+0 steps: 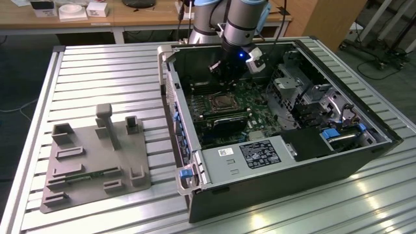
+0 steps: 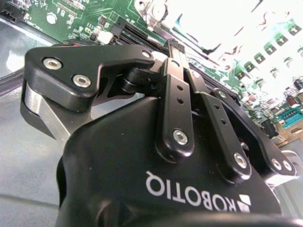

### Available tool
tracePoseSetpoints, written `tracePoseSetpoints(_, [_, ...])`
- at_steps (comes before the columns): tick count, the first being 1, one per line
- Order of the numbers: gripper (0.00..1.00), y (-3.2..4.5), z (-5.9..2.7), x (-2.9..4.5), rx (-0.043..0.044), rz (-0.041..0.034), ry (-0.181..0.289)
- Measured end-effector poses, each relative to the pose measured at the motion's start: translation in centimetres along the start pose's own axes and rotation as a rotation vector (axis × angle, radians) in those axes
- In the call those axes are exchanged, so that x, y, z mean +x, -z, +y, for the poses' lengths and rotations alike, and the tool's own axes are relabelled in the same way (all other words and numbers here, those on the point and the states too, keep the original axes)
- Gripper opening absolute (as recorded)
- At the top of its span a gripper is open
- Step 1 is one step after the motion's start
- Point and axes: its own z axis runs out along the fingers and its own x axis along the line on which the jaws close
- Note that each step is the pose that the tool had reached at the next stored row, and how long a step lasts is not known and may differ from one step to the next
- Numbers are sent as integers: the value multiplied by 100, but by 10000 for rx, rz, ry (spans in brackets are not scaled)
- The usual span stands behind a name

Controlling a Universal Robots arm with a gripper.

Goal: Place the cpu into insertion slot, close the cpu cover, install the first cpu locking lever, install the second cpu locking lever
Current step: 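Install the first cpu locking lever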

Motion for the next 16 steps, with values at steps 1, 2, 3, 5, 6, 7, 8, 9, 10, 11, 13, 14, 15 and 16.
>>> tracePoseSetpoints(1, [11,0,0,0,1,1,-4])
tracePoseSetpoints(2, [11,-1,0,0,-1,-1,-7])
tracePoseSetpoints(3, [11,-2,0,0,-1,-1,-7])
tracePoseSetpoints(5, [11,-2,0,0,-1,-1,-7])
tracePoseSetpoints(6, [11,-2,0,0,0,-1,-7])
tracePoseSetpoints(7, [11,-2,0,0,-1,-1,-7])
tracePoseSetpoints(8, [11,-3,0,0,-1,-1,-7])
tracePoseSetpoints(9, [11,-4,0,0,-1,-1,-7])
tracePoseSetpoints(10, [11,-4,0,0,-1,-1,-7])
tracePoseSetpoints(11, [11,-4,0,0,-1,-1,-7])
tracePoseSetpoints(13, [11,-5,0,0,-1,-1,-7])
tracePoseSetpoints(14, [11,-5,1,0,-1,-1,-7])
tracePoseSetpoints(15, [11,-7,5,-1,-3,-2,-8])
tracePoseSetpoints(16, [11,-7,7,-1,-2,-2,-7])
